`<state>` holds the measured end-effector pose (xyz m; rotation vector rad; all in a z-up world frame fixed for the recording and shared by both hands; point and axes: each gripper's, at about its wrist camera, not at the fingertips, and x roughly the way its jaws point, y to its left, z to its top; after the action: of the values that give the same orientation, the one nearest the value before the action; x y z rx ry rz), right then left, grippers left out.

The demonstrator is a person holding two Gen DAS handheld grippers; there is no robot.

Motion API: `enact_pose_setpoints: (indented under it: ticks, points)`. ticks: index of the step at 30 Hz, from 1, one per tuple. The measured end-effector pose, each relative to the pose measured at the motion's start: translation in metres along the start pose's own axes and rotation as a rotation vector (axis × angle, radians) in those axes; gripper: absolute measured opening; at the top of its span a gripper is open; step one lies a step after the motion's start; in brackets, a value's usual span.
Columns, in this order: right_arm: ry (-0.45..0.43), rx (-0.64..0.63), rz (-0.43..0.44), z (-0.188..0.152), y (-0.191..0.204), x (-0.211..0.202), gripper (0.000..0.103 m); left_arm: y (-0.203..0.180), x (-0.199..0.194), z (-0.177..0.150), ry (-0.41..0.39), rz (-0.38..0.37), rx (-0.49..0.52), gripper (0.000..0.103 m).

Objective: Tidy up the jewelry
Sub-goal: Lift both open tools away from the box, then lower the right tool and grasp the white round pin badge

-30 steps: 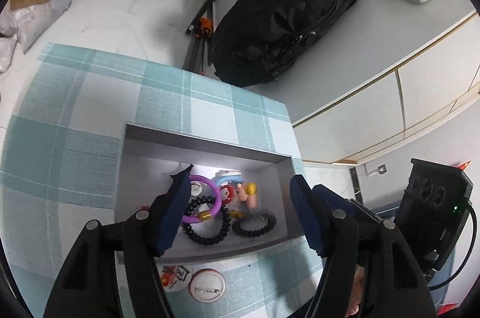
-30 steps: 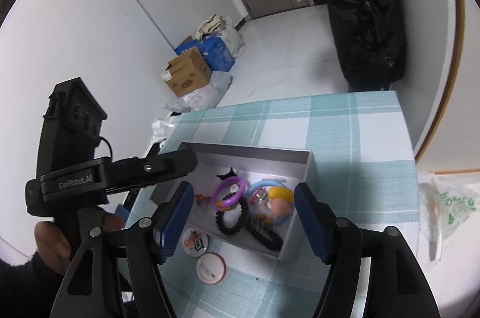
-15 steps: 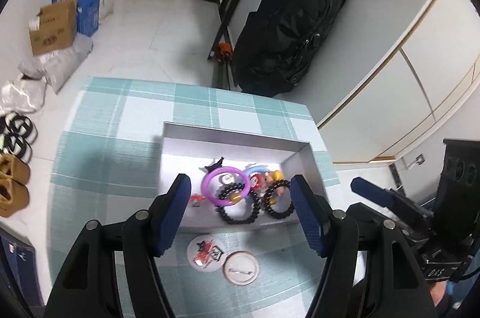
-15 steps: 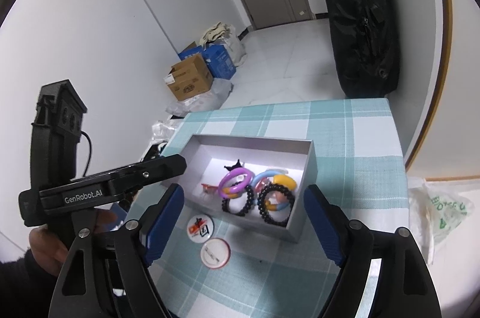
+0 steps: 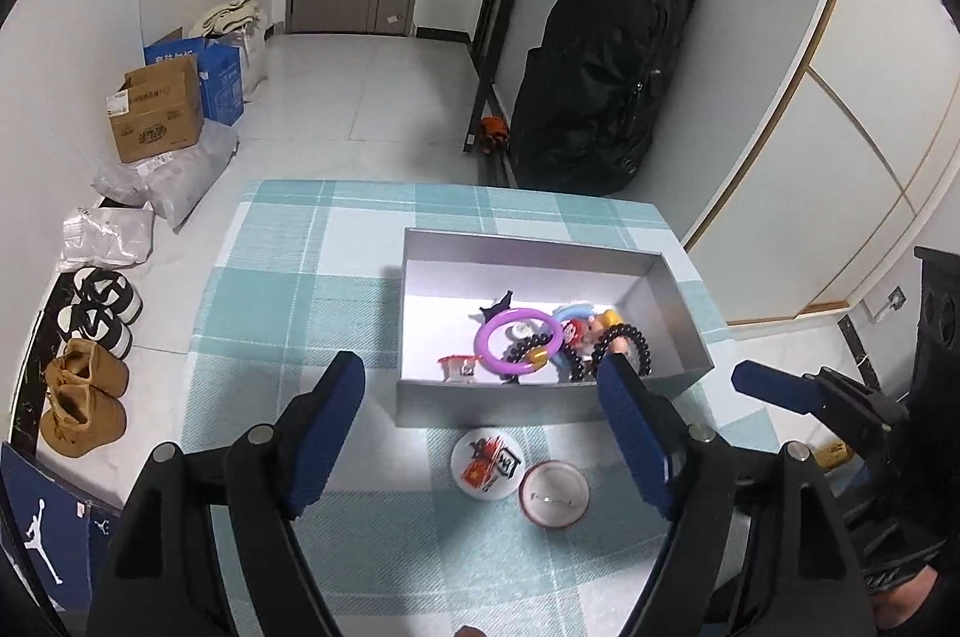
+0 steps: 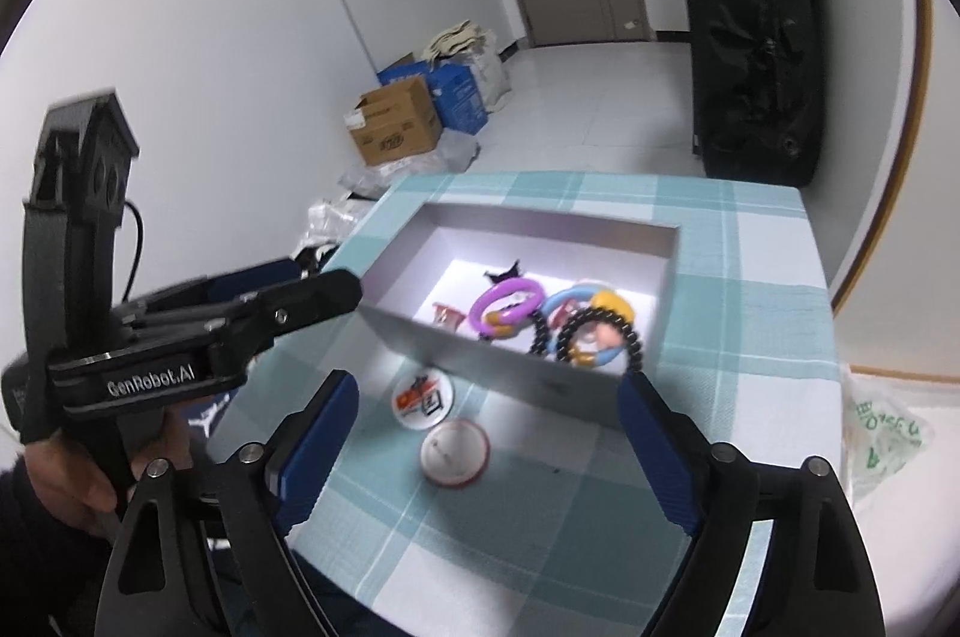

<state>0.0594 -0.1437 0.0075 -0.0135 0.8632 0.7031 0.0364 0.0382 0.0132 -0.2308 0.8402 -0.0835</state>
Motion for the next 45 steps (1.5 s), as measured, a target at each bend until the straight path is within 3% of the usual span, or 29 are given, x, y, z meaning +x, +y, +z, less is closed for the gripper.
enact_pose_setpoints:
  ticks: [11,23,31,34,36,38,45]
  points:
    - [0.144,-0.076,-0.066,-0.029,0.018,0.040,0.091,0.034,-0.015,-0.004,-0.025,0.010,-0.083,0.077]
    - [0.228,-0.121,-0.119,-0.038,0.032,0.072,0.089,0.060,-0.022,-0.008,-0.016,0.042,-0.128,0.078]
    - [0.226,-0.153,-0.164,-0.038,0.039,0.084,0.075,0.068,-0.020,-0.019,0.030,0.008,-0.123,0.078]
    - [0.229,-0.181,-0.206,-0.037,0.043,0.087,0.064,0.070,-0.020,-0.022,0.045,0.003,-0.124,0.078]
    - [0.222,-0.186,-0.207,-0.037,0.044,0.087,0.047,0.073,-0.020,-0.022,0.052,-0.002,-0.130,0.078]
    - [0.223,-0.179,-0.211,-0.034,0.044,0.090,0.042,0.075,-0.021,-0.021,0.049,-0.014,-0.139,0.078]
    - [0.226,-0.190,-0.210,-0.036,0.044,0.086,0.042,0.070,-0.020,-0.021,0.044,-0.023,-0.124,0.078]
